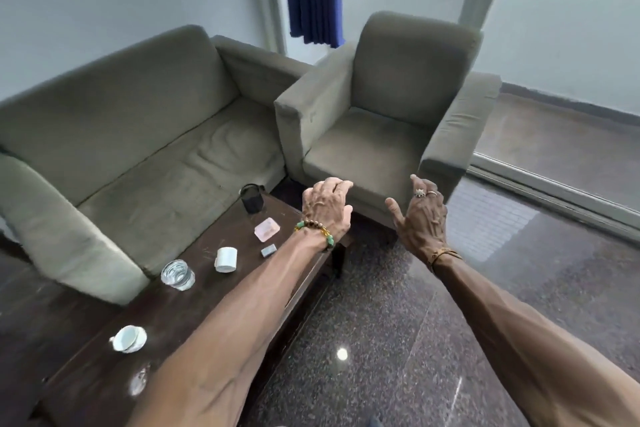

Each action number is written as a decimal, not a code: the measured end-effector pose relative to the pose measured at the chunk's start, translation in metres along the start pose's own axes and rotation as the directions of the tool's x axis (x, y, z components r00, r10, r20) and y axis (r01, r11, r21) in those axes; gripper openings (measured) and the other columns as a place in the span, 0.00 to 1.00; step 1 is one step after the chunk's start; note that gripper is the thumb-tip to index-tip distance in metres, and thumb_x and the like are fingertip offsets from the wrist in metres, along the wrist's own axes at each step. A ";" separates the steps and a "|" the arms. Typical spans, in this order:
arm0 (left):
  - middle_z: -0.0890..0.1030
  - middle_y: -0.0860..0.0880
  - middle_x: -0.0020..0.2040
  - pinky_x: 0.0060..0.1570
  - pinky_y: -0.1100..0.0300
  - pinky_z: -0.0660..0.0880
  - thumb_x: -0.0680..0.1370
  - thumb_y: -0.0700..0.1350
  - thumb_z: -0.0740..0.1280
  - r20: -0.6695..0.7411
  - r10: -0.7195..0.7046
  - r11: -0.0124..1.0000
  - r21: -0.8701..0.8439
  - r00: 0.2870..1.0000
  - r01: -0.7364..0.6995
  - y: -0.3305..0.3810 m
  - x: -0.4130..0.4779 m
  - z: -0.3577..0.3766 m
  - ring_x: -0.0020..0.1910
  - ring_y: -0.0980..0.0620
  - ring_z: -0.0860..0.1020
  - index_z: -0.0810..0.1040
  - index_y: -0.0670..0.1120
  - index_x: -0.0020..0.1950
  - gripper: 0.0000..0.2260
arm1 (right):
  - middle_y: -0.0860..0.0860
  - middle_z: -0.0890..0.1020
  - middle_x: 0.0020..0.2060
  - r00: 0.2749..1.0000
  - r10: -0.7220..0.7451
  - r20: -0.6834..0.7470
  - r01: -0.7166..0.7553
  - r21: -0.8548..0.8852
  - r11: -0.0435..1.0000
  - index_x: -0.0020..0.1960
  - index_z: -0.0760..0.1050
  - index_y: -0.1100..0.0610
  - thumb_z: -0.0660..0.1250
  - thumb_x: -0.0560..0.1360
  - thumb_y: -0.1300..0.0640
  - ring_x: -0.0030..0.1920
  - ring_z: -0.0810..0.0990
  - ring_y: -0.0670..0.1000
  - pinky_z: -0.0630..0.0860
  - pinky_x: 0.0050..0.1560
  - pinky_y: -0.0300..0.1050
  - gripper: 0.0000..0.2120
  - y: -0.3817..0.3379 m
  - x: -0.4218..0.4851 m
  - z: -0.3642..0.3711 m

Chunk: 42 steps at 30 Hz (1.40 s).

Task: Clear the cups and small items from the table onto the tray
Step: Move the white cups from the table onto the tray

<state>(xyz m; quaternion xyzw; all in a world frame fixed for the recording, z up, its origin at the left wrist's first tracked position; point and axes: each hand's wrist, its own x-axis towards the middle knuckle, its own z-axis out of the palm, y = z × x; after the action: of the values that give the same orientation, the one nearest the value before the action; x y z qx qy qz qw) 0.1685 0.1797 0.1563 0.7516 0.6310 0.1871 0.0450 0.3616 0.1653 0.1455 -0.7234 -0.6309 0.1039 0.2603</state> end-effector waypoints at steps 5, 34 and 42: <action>0.74 0.50 0.64 0.61 0.52 0.66 0.74 0.49 0.66 0.030 -0.162 0.986 0.043 0.986 0.160 -0.050 0.003 0.002 0.63 0.47 0.72 0.72 0.53 0.67 0.21 | 0.60 0.69 0.71 0.989 -0.104 0.108 0.102 0.029 0.994 0.77 0.63 0.60 0.66 0.79 0.44 0.69 0.69 0.62 0.68 0.67 0.58 0.33 -0.032 0.020 0.041; 0.76 0.47 0.63 0.61 0.53 0.69 0.76 0.46 0.66 -0.057 -0.853 0.521 -0.136 0.519 0.843 -0.334 -0.050 -0.010 0.63 0.46 0.74 0.74 0.49 0.64 0.17 | 0.58 0.69 0.70 0.609 -0.505 0.611 0.446 0.263 0.856 0.77 0.63 0.59 0.69 0.78 0.46 0.67 0.72 0.62 0.71 0.66 0.58 0.33 -0.279 0.072 0.292; 0.73 0.41 0.65 0.66 0.60 0.61 0.77 0.40 0.65 0.090 -0.974 0.166 -0.336 0.207 0.927 -0.351 -0.081 0.072 0.67 0.45 0.69 0.72 0.41 0.66 0.17 | 0.57 0.70 0.69 0.356 -0.536 0.765 0.601 0.252 0.758 0.77 0.63 0.59 0.65 0.80 0.45 0.66 0.73 0.60 0.71 0.60 0.53 0.31 -0.259 0.061 0.383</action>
<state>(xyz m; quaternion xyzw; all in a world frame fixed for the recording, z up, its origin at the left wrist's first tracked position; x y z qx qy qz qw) -0.1450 0.1834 -0.0357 0.1556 0.9228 0.2706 0.2259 -0.0330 0.3364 -0.0355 -0.3395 -0.8900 0.2983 -0.0599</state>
